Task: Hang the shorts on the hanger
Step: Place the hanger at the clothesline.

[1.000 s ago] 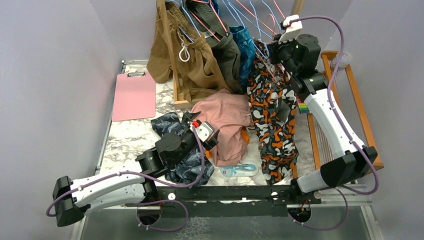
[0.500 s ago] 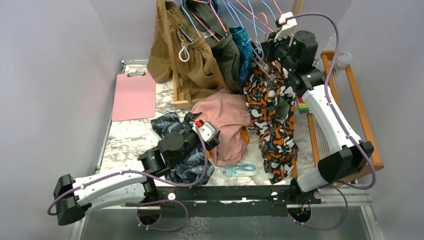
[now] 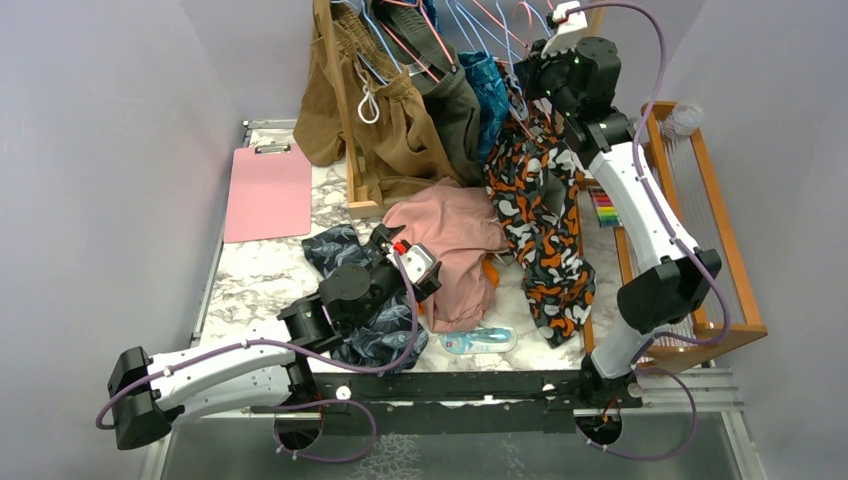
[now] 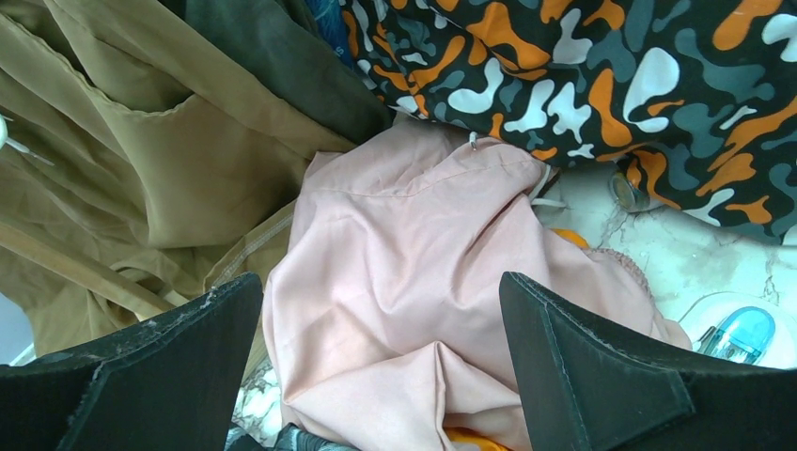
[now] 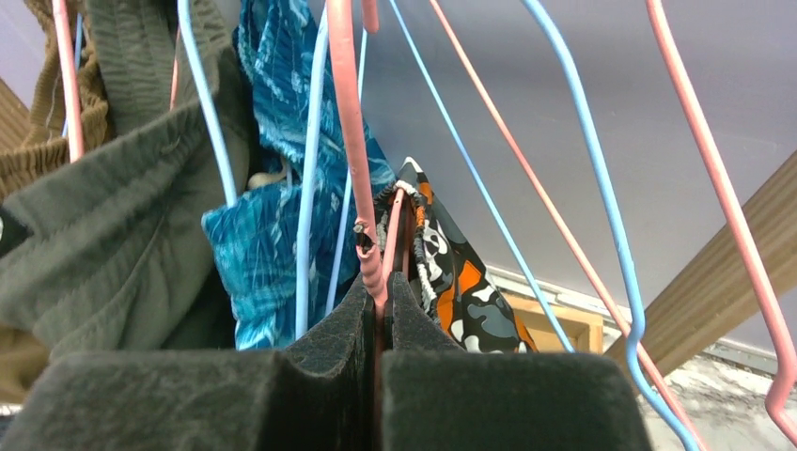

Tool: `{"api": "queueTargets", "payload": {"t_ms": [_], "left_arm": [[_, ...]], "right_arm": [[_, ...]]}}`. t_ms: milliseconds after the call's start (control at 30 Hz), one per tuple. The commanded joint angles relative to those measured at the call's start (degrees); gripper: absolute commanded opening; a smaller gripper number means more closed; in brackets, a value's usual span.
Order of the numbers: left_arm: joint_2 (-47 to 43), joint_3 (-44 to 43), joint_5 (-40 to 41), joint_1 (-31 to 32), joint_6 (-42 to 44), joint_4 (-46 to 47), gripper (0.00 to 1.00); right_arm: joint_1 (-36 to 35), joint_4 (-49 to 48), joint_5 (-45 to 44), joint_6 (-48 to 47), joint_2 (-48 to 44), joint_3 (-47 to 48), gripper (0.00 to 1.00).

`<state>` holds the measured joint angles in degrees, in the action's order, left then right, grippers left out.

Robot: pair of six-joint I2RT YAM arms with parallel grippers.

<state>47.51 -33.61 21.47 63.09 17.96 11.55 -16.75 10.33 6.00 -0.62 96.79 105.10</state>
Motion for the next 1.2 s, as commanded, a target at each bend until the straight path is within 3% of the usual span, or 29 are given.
{"api": "queueTargets", "payload": {"t_ms": [0,233,600,1167], "left_arm": [[0.48,0.54,-0.25,-0.18,-0.18,1.79,0.99],[1.0,0.73,0.21,-0.12,0.19,1.97,0.99],[2.48,0.67,-0.02,-0.22,0.28,2.0,0.99],[2.73,0.73,-0.03,-0.18,0.35,1.9,0.99]], "right_arm": [[0.23,-5.13,-1.86,2.54,2.57,5.62,0.01],[0.23,-5.41,-4.4,5.41,7.94,11.71,0.01],[0.07,-5.76,3.63,9.83,12.85,17.71,0.01],[-6.17,-4.97,5.03,8.12,16.96,24.85,0.01]]}}
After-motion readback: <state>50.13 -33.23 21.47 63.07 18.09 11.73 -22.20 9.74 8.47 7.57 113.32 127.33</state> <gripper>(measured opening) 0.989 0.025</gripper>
